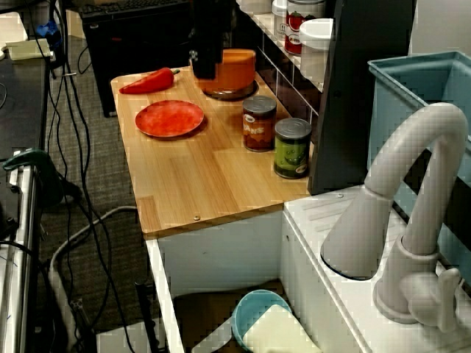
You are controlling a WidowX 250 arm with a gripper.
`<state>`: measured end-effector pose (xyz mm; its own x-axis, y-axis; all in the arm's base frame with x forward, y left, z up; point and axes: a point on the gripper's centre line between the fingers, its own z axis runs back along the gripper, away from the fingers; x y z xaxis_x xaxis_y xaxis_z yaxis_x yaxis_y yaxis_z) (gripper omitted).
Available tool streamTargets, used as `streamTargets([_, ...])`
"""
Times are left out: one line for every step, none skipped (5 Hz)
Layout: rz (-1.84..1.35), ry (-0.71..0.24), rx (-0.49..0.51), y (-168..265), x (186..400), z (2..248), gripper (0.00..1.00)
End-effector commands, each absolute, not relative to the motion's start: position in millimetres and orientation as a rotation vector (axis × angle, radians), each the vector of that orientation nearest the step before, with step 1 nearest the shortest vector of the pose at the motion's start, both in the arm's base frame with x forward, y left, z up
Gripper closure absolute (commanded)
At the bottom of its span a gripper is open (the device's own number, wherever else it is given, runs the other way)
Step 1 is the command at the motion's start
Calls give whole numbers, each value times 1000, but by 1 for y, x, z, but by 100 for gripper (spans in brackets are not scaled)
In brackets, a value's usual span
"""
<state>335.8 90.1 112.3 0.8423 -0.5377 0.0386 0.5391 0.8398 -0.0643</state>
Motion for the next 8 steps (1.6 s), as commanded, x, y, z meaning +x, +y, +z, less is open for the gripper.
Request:
streamTargets([-575, -139, -50, 94, 330, 167, 100])
streamTargets([-583, -172, -46, 92, 317, 187, 100])
streamTargets([-589, -212, -52, 92, 301, 207, 100])
streamTargets([-603, -224, -50, 86, 293, 215, 100])
streamTargets([-633, -222, -57, 73, 284, 219, 100])
streamTargets([-676, -209, -48, 55, 277, 217, 100])
streamTargets([-734, -186, -53, 34, 272, 214, 100])
streamTargets([-771, -160, -34, 8, 267, 203, 100])
